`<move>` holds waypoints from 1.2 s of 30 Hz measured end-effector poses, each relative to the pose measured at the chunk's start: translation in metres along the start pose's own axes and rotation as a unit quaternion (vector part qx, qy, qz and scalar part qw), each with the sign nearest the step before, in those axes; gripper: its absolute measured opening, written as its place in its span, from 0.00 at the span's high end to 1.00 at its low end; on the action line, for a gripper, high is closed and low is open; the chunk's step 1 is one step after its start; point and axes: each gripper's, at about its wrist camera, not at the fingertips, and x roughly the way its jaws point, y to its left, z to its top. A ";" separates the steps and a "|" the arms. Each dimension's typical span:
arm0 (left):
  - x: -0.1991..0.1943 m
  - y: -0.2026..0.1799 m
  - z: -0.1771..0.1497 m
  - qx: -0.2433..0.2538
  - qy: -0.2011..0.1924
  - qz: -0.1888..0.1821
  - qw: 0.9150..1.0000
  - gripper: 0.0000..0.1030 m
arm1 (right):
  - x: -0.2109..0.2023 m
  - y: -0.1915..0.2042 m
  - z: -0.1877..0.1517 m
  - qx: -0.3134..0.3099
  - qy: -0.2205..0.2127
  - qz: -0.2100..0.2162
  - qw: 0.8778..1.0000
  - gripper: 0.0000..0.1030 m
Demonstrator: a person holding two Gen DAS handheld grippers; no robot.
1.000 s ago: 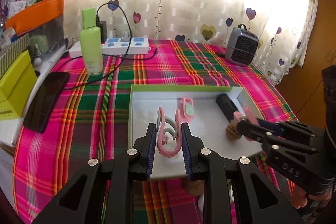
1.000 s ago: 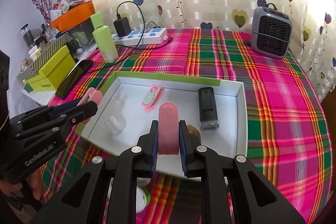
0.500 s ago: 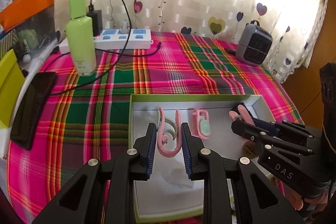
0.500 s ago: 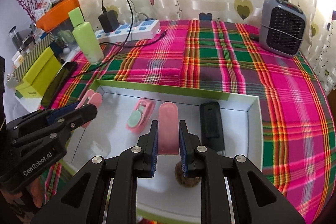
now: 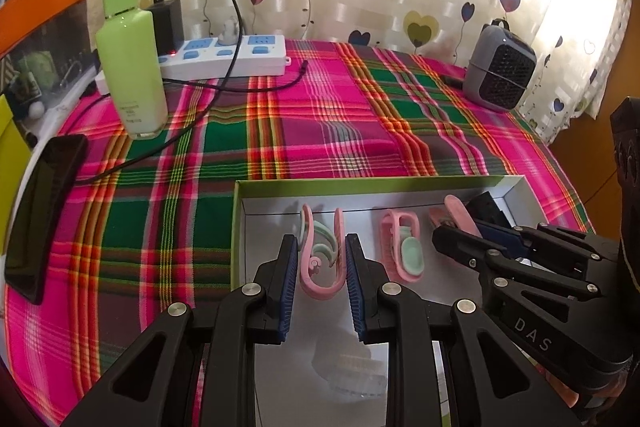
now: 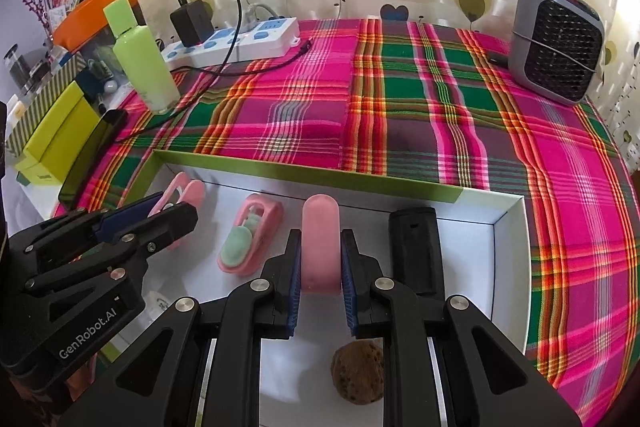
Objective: Organize objects
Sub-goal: 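Carry the pink block and pink hook clip over into the white box, then lower both items onto the box floor and open both tools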
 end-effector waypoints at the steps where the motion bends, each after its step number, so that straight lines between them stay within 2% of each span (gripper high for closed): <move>1: 0.001 0.000 0.000 0.000 0.002 0.000 1.000 0.79 | 0.001 0.000 0.000 0.001 0.001 0.000 1.000 0.82; 31: 0.011 -0.004 0.005 0.014 0.006 0.018 1.000 0.78 | 0.003 0.001 -0.001 0.001 -0.001 -0.001 1.000 0.82; 33: 0.011 -0.005 0.005 0.012 0.006 0.016 1.000 0.77 | 0.002 0.001 -0.001 0.003 0.000 -0.001 1.000 0.78; 35: 0.009 -0.006 0.004 0.013 0.005 0.017 1.000 0.75 | 0.001 0.001 -0.002 0.005 -0.002 0.002 1.000 0.66; 36: 0.009 -0.007 0.004 0.016 0.004 0.018 1.000 0.73 | 0.000 0.001 -0.003 0.006 -0.004 0.003 1.000 0.64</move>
